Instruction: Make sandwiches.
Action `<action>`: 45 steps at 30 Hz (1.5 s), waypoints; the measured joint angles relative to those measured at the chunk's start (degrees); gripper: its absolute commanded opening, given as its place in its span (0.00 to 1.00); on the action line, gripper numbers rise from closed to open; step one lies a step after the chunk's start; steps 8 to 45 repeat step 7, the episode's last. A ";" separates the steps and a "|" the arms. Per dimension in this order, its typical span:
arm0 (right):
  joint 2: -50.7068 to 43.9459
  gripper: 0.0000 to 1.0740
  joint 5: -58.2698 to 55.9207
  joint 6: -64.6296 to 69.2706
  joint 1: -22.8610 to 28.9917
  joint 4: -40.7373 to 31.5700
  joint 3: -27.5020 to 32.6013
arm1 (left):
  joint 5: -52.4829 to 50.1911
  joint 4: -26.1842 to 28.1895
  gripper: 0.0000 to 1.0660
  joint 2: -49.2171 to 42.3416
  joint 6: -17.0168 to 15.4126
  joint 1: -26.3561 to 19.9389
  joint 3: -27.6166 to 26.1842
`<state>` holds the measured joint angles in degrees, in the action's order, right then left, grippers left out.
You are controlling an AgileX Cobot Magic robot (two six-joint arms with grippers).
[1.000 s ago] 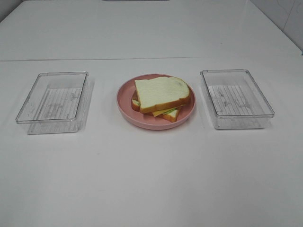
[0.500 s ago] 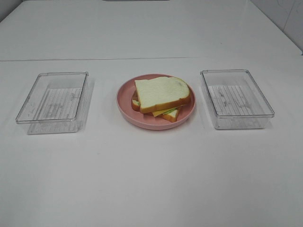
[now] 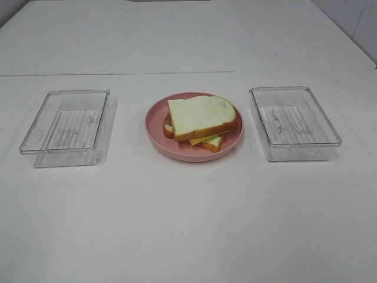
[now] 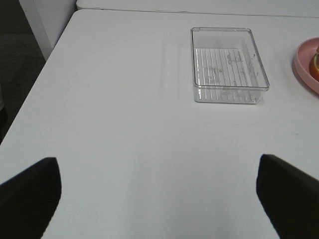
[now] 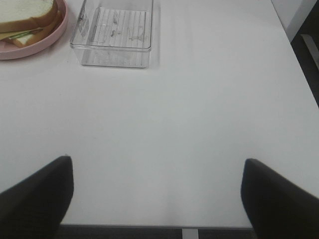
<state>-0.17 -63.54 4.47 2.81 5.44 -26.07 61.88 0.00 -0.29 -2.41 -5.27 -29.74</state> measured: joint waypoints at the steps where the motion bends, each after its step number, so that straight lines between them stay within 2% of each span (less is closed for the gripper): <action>1: 0.00 0.83 0.00 0.00 0.00 0.00 0.00 | 0.00 0.00 0.95 0.00 0.00 0.00 0.00; 45: 0.00 0.83 0.00 0.00 0.00 0.00 0.00 | 0.00 0.00 0.95 0.00 0.00 0.00 0.00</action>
